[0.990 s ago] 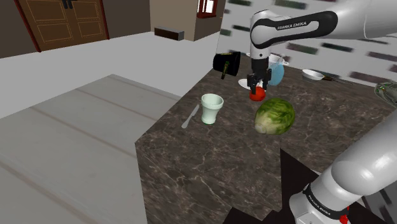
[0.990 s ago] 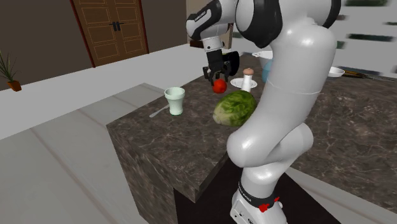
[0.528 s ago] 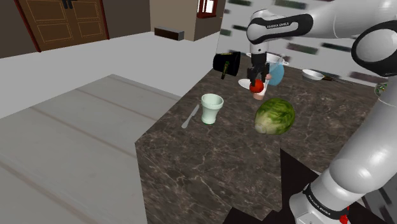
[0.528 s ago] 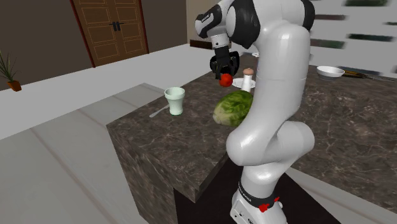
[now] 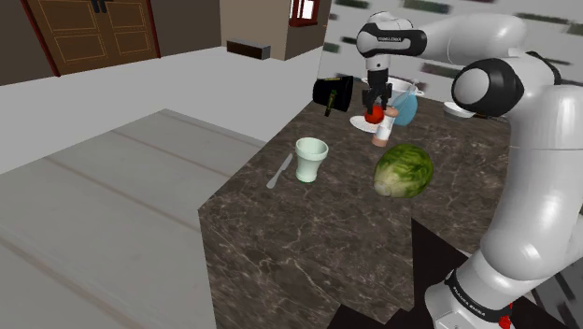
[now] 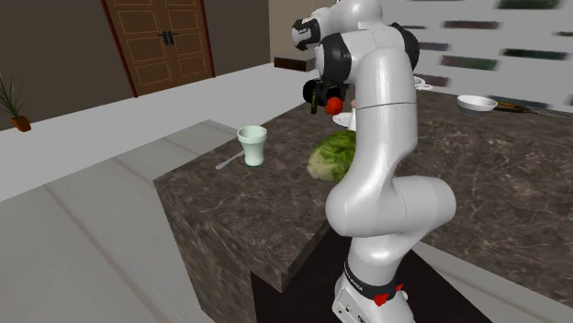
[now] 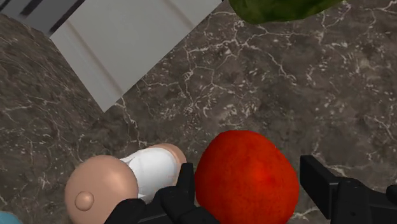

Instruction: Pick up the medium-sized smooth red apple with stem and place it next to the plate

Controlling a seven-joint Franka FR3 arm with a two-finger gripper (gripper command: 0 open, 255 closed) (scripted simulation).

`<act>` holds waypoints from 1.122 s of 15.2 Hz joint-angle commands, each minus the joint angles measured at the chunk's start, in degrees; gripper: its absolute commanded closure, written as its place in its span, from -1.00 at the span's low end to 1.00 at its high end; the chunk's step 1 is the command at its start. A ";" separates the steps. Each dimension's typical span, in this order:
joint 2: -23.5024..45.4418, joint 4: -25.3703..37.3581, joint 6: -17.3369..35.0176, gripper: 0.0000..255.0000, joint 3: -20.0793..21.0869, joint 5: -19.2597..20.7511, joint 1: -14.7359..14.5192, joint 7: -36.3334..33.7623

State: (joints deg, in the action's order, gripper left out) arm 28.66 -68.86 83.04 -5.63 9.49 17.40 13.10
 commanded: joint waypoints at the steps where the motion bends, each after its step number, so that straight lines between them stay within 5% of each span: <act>1: 6.04 9.46 -3.12 1.00 -0.37 -0.30 1.20 1.88; 2: 10.01 15.97 -5.52 1.00 -0.54 -0.51 1.93 2.93; 3: 18.68 30.84 -11.45 1.00 -0.86 -0.95 3.28 4.82; 17: 13.00 10.19 3.27 1.00 -0.41 -0.74 2.77 2.10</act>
State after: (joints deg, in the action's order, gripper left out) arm 41.79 -57.62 85.40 -6.08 8.75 20.23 15.42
